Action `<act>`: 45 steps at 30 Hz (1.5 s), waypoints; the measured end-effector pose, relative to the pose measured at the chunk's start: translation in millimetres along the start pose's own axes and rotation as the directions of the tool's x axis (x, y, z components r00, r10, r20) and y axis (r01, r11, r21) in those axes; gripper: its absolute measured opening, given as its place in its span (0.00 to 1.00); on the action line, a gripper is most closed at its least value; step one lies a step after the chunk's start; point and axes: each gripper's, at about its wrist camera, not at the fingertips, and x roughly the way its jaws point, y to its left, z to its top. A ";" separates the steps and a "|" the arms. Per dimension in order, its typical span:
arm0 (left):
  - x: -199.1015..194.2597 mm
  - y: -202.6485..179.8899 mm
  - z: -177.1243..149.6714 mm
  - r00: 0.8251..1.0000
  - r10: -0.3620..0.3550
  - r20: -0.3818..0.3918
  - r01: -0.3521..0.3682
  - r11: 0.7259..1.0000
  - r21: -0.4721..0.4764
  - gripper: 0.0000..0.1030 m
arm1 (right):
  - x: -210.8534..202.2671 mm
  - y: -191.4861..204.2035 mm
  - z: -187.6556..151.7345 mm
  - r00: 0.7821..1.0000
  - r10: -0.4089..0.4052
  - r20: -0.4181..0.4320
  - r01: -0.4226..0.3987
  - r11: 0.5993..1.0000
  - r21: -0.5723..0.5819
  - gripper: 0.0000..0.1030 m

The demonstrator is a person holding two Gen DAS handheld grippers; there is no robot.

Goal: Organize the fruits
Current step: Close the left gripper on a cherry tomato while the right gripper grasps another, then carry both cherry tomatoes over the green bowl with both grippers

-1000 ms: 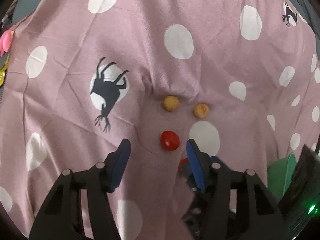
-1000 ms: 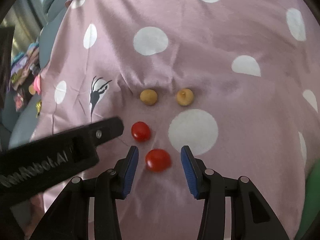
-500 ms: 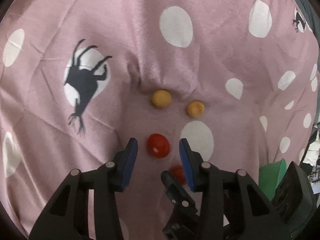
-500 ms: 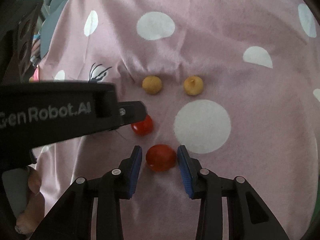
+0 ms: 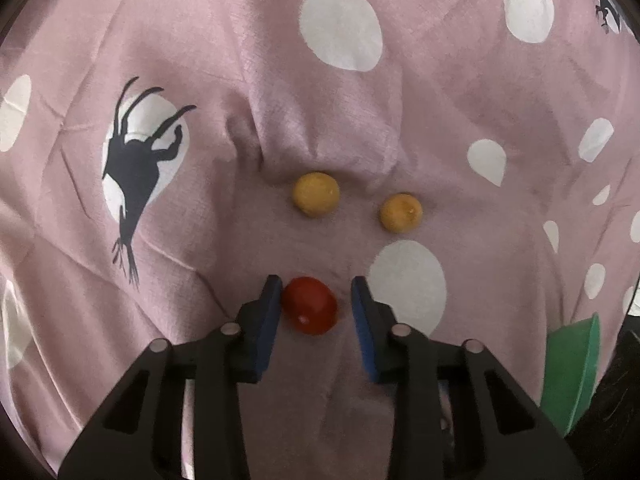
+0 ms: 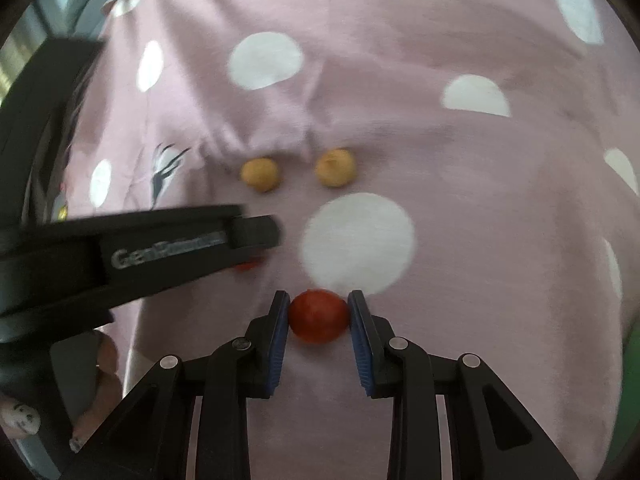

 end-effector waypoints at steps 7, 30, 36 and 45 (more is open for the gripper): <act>-1.1 -8.0 -7.0 0.999 0.033 0.033 -0.034 0.999 0.021 0.25 | -13.6 -23.7 -0.6 0.999 -0.043 0.029 0.040 0.994 0.102 0.31; -33.6 -80.9 -49.6 0.993 -0.004 0.117 -0.022 0.975 0.221 0.25 | -74.6 -68.7 -17.3 0.985 -0.120 0.126 0.085 0.963 0.255 0.31; -48.7 -92.3 -58.1 0.989 -0.044 0.144 0.004 0.963 0.270 0.25 | -94.2 -76.2 -21.3 0.977 -0.134 0.166 0.084 0.957 0.277 0.31; -65.8 -113.0 -70.0 0.983 -0.086 0.161 0.027 0.941 0.337 0.25 | -123.1 -89.9 -29.6 0.962 -0.157 0.223 0.081 0.945 0.316 0.31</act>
